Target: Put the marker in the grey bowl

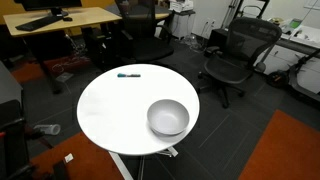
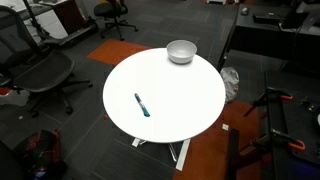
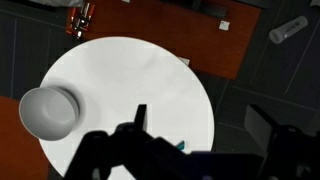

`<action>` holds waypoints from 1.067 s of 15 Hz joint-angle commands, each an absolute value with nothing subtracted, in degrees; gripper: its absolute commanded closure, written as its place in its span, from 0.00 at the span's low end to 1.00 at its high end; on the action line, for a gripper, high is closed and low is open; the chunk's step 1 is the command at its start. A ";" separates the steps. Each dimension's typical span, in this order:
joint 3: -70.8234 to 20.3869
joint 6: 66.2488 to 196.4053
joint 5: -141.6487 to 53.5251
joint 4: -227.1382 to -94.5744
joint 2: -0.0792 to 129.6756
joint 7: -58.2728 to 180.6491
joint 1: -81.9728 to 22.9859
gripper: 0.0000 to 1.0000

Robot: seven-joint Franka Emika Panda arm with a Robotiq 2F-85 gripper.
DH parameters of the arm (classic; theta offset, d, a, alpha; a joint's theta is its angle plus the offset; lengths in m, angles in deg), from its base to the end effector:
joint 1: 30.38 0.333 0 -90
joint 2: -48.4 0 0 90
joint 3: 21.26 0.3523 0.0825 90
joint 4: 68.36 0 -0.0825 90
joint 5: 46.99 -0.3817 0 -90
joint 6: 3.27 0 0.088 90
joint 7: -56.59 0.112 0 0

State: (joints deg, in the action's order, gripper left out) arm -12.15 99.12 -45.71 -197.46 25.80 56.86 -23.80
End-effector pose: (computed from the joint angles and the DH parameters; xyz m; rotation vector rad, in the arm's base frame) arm 0.3941 0.1166 0.5405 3.0223 0.3958 -0.0988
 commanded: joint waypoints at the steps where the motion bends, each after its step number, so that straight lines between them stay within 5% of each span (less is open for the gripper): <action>1: -12.54 98.96 -45.55 -197.32 25.88 57.03 -23.32 0.00; 16: -12.48 106.44 -48.46 -195.85 32.81 67.47 -24.61 0.00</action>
State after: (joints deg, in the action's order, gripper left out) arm -12.53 104.05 -46.88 -197.37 29.41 62.78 -24.01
